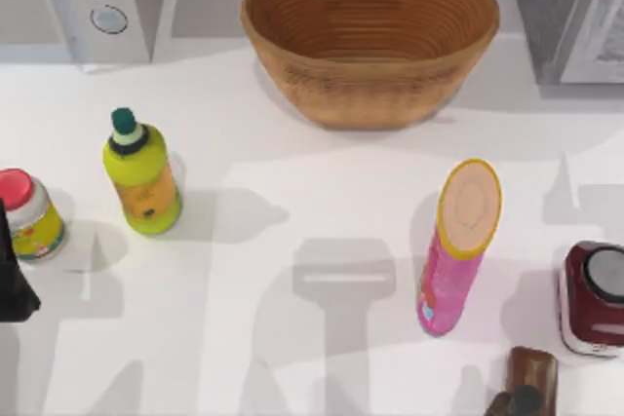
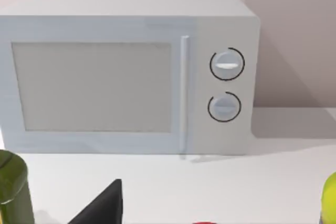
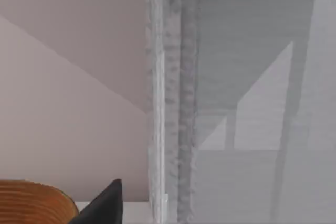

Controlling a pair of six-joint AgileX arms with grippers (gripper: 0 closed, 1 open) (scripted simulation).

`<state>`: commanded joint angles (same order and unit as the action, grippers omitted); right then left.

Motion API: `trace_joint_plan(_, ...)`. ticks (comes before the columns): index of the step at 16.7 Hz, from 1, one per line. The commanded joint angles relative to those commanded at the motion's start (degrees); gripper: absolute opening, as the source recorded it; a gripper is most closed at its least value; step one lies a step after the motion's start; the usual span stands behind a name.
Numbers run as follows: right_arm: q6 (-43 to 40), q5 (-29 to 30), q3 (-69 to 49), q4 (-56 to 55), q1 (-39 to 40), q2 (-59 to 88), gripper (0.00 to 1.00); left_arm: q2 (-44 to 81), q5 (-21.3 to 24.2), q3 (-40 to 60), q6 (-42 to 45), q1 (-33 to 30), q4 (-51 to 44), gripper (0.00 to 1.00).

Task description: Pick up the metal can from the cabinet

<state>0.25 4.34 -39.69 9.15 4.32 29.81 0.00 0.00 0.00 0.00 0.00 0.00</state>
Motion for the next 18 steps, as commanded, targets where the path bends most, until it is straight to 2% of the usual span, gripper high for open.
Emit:
trace_joint_plan(11,0.5,5.6,-48.3,12.0,5.0,37.3,1.0,0.0,0.0,0.0,0.0,0.0,0.0,1.0)
trace_joint_plan(15,0.6,6.7,-58.1,14.3,6.0,44.7,1.0,0.0,0.0,0.0,0.0,0.0,0.0,1.0)
trace_joint_plan(18,0.7,6.9,-60.1,14.8,6.3,46.2,1.0,0.0,0.0,0.0,0.0,0.0,0.0,1.0)
